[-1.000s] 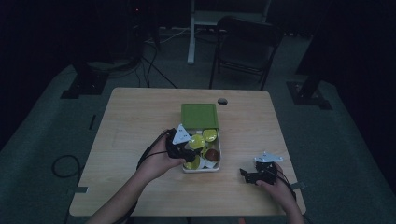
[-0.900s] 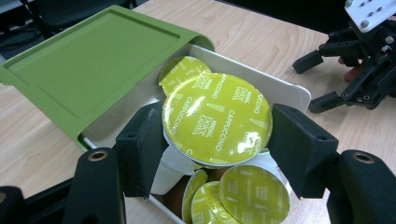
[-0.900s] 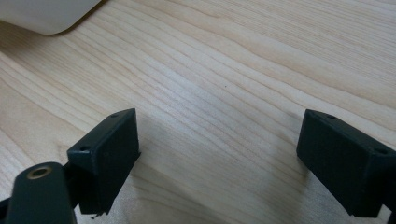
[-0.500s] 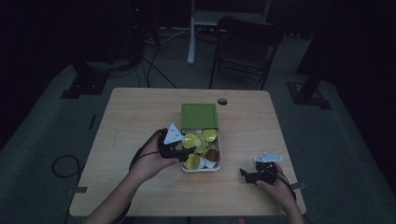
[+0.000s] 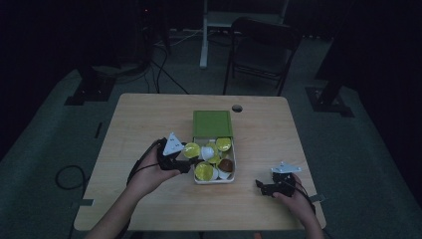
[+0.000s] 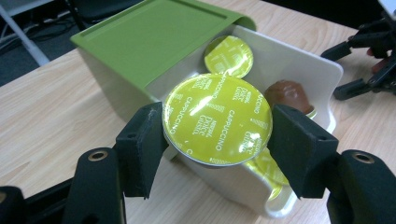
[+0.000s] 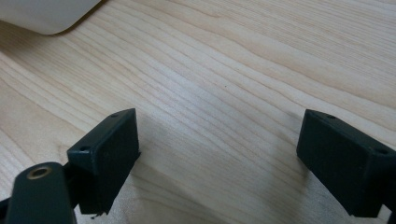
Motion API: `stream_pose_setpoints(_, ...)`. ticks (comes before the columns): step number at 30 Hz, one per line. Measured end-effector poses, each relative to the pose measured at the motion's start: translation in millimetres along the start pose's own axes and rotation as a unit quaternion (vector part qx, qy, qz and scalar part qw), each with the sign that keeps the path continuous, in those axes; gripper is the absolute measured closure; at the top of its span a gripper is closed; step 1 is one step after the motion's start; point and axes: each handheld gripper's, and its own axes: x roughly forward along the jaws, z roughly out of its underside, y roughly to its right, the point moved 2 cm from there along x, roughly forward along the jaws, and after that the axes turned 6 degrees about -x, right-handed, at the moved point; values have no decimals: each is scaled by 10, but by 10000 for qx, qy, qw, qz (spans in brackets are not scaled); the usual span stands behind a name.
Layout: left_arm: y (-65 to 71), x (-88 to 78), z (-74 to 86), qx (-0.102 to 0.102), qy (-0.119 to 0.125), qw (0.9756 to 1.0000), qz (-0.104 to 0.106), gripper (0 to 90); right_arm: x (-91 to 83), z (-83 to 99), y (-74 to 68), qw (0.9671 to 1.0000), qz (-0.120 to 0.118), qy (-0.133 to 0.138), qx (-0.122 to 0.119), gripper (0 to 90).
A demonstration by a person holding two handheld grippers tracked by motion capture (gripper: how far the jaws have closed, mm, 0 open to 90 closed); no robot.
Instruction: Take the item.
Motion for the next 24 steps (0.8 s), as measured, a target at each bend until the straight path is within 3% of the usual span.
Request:
stream_pose_setpoints(12,-153,-121,178,-266,-6,9995,-165,373,0,0,2,10000,4,3,-15,126)
stream_pose_setpoints(24,-328,-227,378,-600,54,9974,-406,374,0,0,0,10000,3,-1,-10,126)
